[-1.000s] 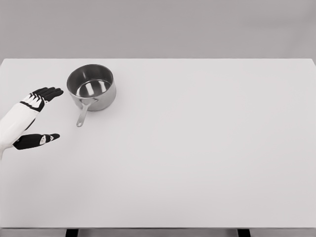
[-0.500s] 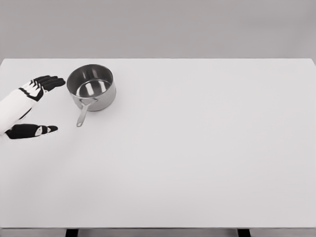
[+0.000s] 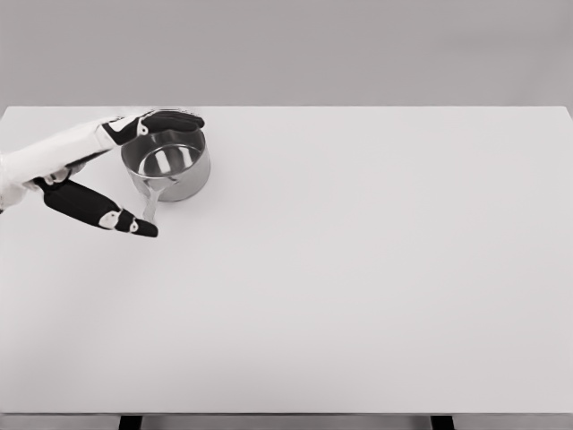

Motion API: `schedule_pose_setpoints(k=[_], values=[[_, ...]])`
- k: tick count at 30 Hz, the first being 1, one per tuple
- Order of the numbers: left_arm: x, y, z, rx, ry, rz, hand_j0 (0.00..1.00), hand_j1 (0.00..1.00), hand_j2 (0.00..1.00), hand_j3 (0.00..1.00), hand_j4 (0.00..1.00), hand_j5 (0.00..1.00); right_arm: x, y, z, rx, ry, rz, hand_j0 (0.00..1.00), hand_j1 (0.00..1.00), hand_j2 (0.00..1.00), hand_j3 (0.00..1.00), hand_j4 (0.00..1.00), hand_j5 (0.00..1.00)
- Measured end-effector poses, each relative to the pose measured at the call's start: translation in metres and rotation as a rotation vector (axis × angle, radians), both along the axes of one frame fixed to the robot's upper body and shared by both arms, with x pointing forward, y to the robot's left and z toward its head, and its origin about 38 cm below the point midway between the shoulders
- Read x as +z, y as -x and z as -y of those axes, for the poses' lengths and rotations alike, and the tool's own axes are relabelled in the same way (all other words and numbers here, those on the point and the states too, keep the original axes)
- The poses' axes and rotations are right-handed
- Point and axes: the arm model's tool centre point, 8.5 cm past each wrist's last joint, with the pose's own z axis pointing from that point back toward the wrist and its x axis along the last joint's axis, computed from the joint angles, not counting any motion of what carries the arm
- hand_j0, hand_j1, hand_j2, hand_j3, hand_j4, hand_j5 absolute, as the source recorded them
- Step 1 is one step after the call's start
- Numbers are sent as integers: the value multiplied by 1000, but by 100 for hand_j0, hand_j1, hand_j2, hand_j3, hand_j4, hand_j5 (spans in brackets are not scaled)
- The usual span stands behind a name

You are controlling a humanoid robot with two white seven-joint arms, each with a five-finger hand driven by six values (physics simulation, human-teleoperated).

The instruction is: Rotate pot handle

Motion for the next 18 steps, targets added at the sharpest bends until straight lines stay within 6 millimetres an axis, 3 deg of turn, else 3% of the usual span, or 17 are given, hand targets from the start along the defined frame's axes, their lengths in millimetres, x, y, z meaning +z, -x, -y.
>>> schedule_pose_setpoints(k=[5,11,13,18], values=[[-43,6,14,-38,16,-216,100,100,100,100,100,100,0,0,0,0,-1,0,100,100,100,100,100,100],[-119,43,18,-57,65,-493,100,100,100,100,100,100,0,0,0,0,0,1,100,100,100,100,100,100],[-129,49,19,-58,76,-529,100,100,100,100,100,100,0,0,0,0,0,0,100,100,100,100,100,100],[-130,45,23,-45,111,-589,100,100,100,100,100,100,0,0,0,0,0,0,100,100,100,100,100,100]])
